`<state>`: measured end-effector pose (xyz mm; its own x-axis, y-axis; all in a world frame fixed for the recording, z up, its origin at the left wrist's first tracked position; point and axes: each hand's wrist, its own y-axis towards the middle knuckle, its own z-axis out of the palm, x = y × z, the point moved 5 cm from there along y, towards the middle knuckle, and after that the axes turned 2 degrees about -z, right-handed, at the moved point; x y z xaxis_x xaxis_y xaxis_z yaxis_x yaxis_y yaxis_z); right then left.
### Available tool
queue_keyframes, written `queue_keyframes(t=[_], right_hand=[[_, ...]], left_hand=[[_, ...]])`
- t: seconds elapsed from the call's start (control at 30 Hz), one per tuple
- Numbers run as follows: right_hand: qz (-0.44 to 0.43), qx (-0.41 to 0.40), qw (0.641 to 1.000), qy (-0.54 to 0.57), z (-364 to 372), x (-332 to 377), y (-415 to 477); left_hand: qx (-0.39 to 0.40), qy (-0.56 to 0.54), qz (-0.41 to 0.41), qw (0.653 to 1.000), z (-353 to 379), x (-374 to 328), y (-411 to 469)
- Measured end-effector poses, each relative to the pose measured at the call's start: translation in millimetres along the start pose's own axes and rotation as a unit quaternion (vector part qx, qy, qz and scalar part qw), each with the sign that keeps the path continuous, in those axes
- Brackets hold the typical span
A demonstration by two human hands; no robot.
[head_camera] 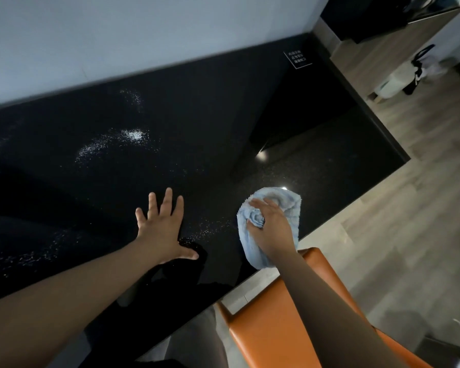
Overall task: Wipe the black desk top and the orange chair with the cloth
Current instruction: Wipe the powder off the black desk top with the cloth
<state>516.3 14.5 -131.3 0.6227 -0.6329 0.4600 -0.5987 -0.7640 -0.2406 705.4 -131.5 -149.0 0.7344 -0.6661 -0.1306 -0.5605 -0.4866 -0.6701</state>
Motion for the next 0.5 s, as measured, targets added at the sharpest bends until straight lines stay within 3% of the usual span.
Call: queue_keyframes(t=[0.5], right_hand=[[0.058, -0.019, 0.998, 0.017, -4.0, -41.3, -66.4]], left_hand=[[0.002, 0.042, -0.015, 0.999, 11.2, -9.2, -2.1]])
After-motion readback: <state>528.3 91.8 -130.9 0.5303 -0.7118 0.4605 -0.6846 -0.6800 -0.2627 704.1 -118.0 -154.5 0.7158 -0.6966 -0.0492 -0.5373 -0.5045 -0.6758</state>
